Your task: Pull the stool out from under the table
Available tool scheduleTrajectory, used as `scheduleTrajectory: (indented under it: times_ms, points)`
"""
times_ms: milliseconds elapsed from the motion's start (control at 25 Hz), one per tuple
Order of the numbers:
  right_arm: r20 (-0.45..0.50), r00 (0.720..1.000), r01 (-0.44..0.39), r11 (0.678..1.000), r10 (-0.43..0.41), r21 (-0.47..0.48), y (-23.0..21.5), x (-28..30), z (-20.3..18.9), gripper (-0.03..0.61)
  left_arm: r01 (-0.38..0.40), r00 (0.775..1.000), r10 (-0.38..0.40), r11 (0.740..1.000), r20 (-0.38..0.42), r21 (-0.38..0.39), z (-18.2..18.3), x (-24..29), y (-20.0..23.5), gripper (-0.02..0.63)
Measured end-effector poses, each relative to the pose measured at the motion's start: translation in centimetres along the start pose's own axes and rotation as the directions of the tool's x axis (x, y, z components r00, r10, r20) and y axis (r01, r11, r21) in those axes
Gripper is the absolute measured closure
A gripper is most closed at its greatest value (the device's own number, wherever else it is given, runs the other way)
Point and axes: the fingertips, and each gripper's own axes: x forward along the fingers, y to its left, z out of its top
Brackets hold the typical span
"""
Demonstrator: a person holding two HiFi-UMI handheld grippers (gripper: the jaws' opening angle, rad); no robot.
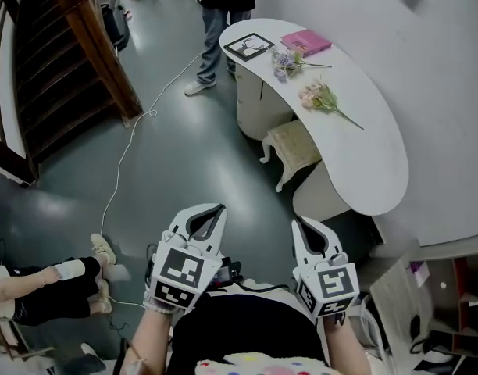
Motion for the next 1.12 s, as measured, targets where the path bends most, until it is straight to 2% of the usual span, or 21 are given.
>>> scheduleTrajectory:
  times_ms: [560,1120]
  points:
    - [-0.046,0.991,0.129,0.99,-0.126,0.055,1.7,9.4,4.7,0.541,0.154,0.988,-0.154,0.987,-0.015,0.048,1.8,4.4,10.8,0.597]
    - [-0.09,0.954,0.294,0.949,-0.285,0.113,2.5,16.2,7.0,0.541,0.295,0.955,-0.294,0.95,-0.024,0.103,2.6,7.9,18.6,0.598]
